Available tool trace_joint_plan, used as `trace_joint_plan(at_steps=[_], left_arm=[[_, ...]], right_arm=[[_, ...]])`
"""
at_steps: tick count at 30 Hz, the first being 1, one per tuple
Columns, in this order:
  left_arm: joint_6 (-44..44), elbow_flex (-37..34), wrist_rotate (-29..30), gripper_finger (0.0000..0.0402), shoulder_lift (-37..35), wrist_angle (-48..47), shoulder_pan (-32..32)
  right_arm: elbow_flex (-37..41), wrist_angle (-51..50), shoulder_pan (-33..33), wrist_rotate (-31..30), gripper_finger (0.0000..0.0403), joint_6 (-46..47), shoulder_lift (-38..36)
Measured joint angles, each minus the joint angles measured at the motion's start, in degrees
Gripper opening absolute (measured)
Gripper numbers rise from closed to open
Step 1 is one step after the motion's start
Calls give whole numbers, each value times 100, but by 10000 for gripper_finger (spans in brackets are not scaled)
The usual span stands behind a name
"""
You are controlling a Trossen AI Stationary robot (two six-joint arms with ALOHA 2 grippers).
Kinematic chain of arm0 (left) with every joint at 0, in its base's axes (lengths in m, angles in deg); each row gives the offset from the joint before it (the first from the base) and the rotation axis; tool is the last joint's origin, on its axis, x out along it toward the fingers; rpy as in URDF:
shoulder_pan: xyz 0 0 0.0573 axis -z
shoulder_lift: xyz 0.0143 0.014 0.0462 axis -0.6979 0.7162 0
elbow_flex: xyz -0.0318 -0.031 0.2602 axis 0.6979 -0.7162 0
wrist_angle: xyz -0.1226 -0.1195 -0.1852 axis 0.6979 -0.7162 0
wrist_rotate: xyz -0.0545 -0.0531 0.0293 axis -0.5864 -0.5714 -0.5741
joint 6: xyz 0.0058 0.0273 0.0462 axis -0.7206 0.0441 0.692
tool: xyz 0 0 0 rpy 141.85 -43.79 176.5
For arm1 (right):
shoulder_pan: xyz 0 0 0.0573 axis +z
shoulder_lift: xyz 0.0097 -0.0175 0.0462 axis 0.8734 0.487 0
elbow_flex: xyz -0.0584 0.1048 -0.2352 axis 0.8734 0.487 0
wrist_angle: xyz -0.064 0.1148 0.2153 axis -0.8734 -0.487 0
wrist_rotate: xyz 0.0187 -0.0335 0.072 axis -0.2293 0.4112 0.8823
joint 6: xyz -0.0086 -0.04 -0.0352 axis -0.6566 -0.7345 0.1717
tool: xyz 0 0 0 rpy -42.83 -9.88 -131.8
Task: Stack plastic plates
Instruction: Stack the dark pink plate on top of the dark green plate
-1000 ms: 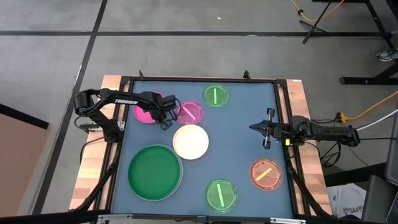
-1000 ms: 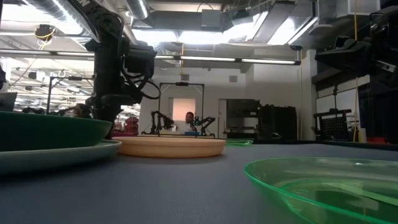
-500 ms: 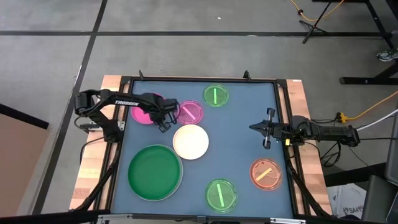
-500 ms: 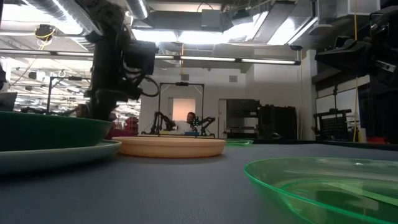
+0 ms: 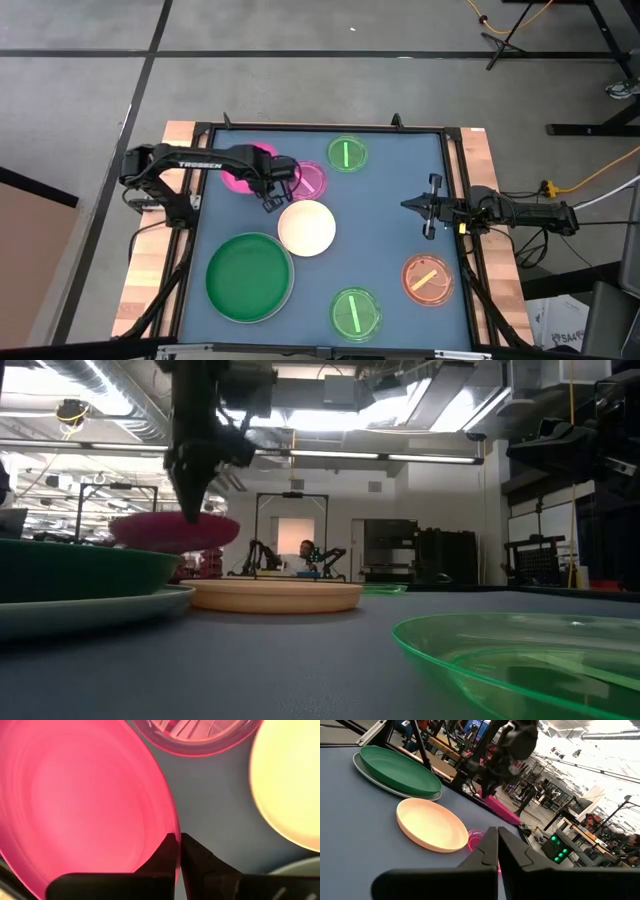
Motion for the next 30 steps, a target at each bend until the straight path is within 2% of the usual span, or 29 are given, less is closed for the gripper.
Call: trace_joint_plan(at_steps=[5, 12, 22, 30], left_arm=[[-306, 548, 68, 2, 0, -542, 357], [-1168, 1047, 49, 2, 0, -1045, 1224], [-3024, 1109, -282, 2, 0, -1246, 2640], [-4371, 1109, -304, 2, -1, -1201, 3634]], right_arm=[[-1, 1, 0, 0, 1, -1, 1], [-1, 0, 0, 0, 1, 1, 1], [1, 1, -1, 0, 1, 0, 1], [1, 0, -1, 0, 1, 1, -1]])
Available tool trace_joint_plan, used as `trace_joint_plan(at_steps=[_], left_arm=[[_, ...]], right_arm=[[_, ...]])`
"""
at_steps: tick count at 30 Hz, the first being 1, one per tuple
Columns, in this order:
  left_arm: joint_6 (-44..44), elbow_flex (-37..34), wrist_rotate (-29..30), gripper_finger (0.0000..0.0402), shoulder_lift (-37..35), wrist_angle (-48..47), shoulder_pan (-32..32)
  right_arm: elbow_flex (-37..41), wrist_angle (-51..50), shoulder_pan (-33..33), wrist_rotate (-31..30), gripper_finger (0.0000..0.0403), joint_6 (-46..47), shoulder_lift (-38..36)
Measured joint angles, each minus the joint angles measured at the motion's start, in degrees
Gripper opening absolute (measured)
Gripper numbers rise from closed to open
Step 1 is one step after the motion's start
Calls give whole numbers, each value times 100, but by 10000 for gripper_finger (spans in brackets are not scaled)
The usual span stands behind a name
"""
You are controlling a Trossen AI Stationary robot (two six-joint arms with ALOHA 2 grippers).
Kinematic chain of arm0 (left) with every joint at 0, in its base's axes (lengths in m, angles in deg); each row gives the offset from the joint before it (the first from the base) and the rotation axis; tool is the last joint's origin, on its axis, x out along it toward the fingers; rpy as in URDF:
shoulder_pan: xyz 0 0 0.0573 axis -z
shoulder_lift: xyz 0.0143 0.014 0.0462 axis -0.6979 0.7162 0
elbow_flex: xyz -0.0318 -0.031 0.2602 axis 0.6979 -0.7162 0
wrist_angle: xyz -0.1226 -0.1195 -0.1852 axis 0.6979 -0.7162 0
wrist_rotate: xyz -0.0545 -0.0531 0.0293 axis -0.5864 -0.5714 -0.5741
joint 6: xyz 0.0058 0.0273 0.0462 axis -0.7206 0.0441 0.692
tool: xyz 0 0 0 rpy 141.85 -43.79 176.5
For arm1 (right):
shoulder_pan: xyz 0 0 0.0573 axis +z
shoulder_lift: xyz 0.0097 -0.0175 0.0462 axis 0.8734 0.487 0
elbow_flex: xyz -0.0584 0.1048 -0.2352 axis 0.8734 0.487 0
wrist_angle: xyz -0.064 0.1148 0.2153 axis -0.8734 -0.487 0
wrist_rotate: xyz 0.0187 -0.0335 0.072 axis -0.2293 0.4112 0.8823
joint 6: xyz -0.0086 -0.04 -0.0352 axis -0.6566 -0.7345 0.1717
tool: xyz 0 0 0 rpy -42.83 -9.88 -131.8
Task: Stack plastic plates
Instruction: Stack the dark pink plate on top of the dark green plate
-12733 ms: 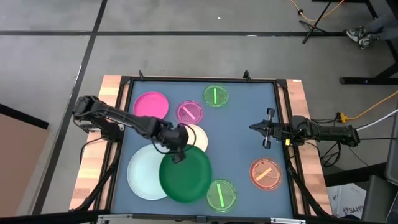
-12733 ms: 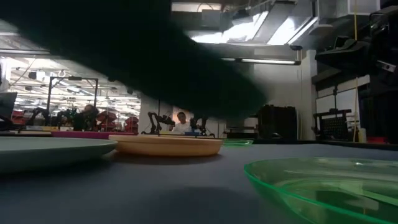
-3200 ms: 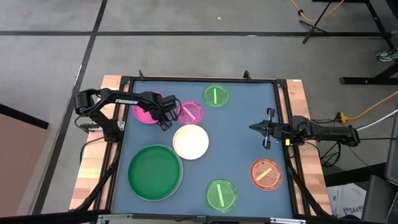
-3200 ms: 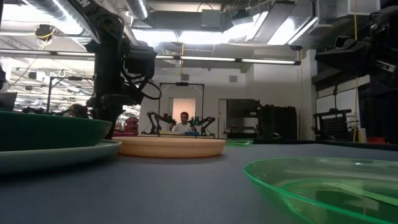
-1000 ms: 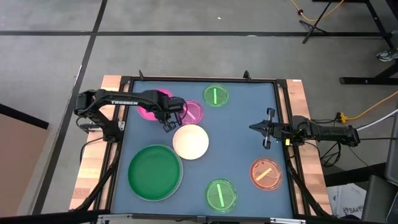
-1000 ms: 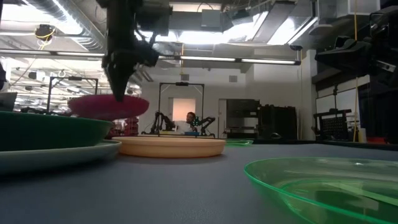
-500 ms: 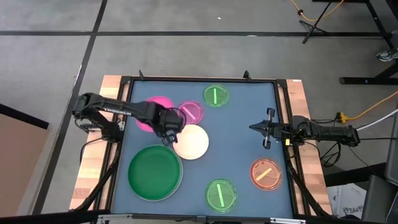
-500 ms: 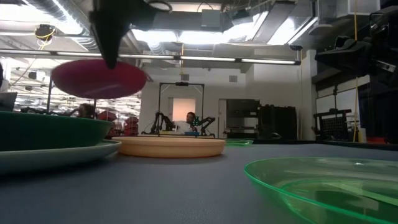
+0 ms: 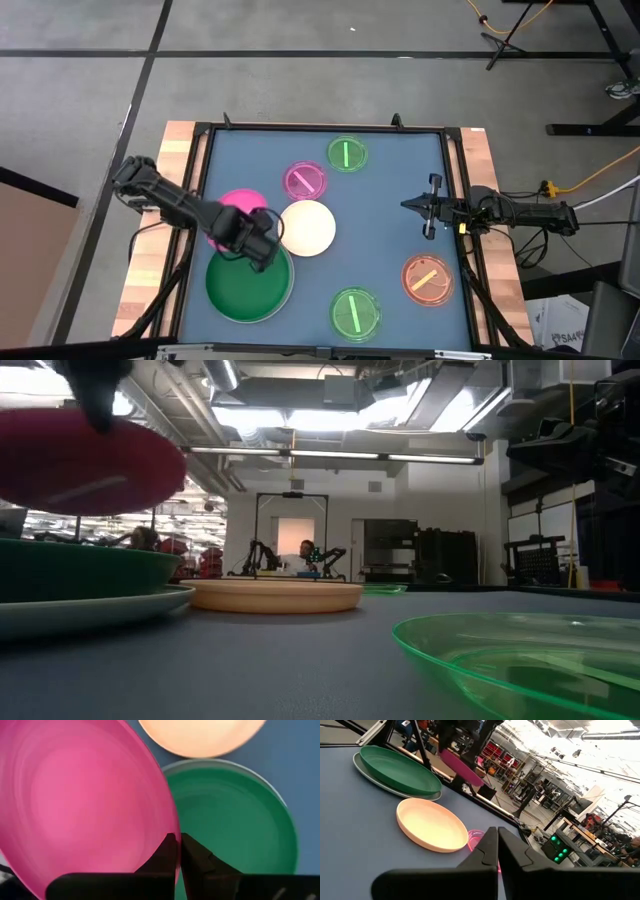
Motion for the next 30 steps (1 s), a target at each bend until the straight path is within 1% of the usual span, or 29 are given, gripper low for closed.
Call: trace_joint_plan(at_steps=[4, 7, 11, 16, 18, 23, 26, 30], left_arm=[[-495, 0, 0, 2, -1, 147, 376], [-711, 0, 0, 2, -1, 400, 599], [-759, 0, 0, 2, -1, 888, 782], [-888, 2, -6, 2, 99, 1228, 928], [-886, 2, -165, 2, 237, 1318, 964], [-869, 2, -851, 2, 673, 1520, 995], [-844, 2, -1071, 2, 904, 1574, 1029], [-836, 2, -1119, 2, 1121, 1597, 1069]], right_arm=[[0, 1, 1, 0, 1, 0, 2], [0, 2, 0, 0, 1, 0, 0], [-1, 0, 0, 0, 1, 0, 0], [0, 1, 0, 0, 1, 0, 1], [-1, 2, 0, 0, 1, 0, 0], [0, 0, 0, 2, 1, 1, 0], [0, 2, 2, 0, 1, 0, 0], [0, 0, 0, 2, 1, 0, 0]])
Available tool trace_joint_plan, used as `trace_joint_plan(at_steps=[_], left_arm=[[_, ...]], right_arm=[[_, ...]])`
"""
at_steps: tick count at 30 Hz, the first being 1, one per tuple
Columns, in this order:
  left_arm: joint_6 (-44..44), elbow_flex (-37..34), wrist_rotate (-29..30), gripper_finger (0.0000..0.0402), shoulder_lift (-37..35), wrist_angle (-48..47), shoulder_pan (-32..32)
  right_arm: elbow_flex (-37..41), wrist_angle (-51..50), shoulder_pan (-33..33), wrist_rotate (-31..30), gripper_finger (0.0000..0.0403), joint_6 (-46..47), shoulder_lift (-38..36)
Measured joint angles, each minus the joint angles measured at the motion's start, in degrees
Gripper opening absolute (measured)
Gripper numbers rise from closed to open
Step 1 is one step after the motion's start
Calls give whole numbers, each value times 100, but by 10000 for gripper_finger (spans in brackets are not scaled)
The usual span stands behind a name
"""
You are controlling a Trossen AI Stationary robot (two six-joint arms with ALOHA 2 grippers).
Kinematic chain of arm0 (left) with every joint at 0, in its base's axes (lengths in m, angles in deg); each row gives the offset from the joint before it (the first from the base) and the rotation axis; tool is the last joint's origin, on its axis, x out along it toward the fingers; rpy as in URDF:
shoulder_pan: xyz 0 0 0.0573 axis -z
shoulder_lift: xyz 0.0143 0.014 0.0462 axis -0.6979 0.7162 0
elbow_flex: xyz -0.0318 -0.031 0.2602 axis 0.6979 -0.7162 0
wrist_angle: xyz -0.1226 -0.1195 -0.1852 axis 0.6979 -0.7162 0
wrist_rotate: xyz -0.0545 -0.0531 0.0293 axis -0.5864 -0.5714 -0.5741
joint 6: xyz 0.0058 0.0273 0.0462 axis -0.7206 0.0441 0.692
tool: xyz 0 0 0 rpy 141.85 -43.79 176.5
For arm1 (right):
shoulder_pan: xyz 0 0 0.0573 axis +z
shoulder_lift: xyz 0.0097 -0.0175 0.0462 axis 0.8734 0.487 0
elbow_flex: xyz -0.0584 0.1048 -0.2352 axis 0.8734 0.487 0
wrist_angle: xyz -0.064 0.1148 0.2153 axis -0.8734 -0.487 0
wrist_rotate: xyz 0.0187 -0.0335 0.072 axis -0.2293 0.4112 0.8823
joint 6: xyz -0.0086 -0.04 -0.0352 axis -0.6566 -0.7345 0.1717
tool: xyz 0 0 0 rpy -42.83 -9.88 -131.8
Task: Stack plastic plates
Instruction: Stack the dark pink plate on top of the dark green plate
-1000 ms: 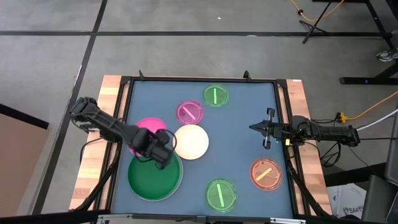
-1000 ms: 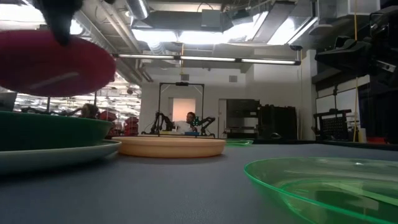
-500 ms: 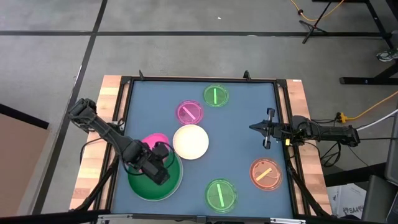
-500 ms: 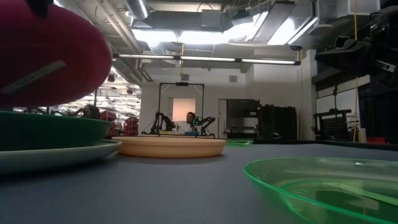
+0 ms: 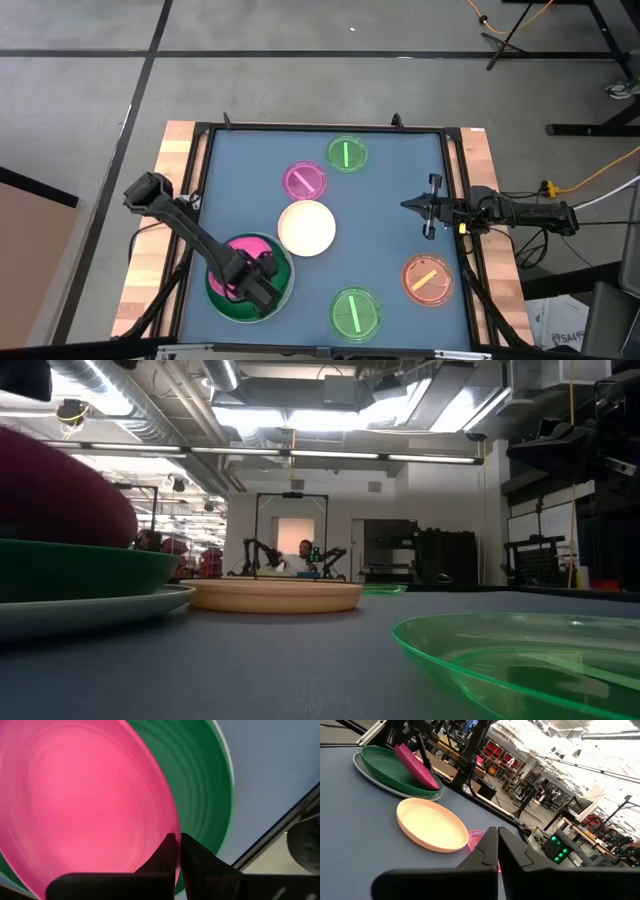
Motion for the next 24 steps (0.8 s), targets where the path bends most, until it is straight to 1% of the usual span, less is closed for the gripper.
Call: trace_joint_plan(at_steps=[5, 15, 24], left_arm=[[13, 0, 18, 3, 161, 53, -4], [6, 0, 241, 5, 201, 371, -4], [8, 0, 263, 6, 373, 510, 7]], right_arm=[[0, 2, 2, -2, 1, 0, 0], [-1, 1, 1, -1, 1, 1, 0], [-2, 2, 1, -1, 1, 0, 0]])
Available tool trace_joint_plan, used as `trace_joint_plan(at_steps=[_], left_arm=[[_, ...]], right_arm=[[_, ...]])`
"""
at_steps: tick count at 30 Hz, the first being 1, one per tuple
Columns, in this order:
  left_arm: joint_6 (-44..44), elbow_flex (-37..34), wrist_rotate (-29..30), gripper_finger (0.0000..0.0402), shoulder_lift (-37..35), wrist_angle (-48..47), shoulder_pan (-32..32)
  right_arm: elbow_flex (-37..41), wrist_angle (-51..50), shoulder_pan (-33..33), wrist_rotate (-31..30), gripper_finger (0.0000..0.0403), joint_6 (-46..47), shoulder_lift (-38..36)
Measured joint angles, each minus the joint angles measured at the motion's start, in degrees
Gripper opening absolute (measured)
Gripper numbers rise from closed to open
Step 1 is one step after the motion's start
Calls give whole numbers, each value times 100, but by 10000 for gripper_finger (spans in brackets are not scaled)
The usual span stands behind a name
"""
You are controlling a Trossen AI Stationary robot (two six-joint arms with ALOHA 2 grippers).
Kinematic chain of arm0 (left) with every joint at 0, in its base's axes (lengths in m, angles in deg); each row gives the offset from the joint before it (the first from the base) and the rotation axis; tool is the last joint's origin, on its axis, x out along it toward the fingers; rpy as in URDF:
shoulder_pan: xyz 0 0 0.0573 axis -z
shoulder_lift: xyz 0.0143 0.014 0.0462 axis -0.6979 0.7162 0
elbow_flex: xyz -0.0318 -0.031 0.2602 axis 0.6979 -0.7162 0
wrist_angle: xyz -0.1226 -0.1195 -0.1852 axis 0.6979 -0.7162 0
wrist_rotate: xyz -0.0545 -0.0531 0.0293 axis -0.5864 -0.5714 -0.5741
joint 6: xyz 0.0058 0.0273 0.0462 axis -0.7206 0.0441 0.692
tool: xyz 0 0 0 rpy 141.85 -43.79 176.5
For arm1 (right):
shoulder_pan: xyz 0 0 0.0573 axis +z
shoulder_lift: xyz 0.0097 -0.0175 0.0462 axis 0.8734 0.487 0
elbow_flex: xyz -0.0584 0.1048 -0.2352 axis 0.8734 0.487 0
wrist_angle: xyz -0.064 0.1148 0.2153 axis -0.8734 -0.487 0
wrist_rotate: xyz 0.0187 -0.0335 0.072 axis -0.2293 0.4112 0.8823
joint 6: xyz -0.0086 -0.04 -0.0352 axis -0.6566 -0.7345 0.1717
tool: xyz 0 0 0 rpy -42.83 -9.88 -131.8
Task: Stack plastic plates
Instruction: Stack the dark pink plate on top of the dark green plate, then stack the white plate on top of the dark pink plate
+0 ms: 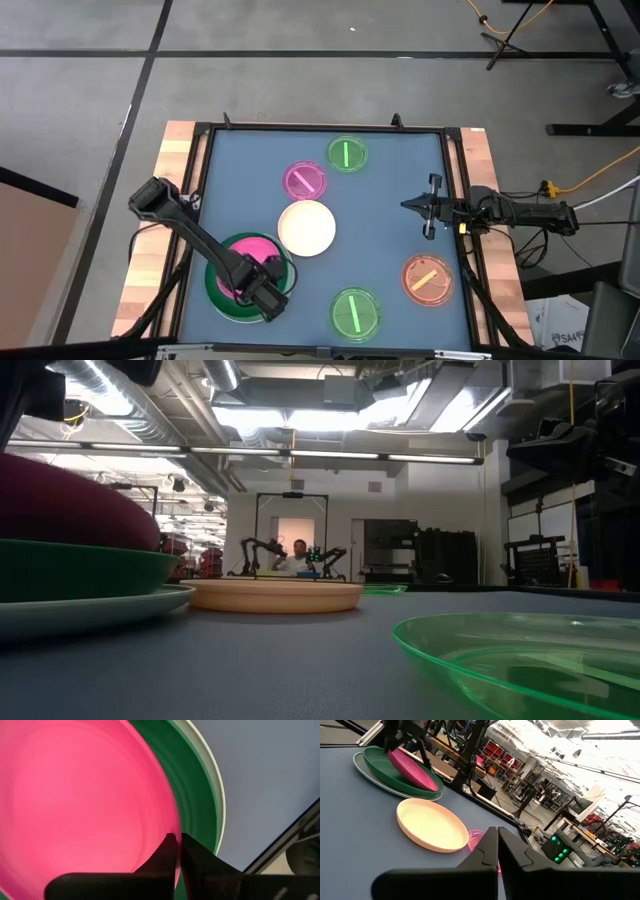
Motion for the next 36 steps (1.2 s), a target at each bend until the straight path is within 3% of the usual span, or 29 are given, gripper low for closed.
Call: trace_joint_plan(at_steps=[19, 36], left_arm=[[6, 2, -18, 10, 552, 229, 2], [2, 2, -30, 105, 615, 428, 2]], right_arm=[[0, -1, 0, 1, 1, 0, 2], [0, -1, 0, 1, 1, 0, 2]])
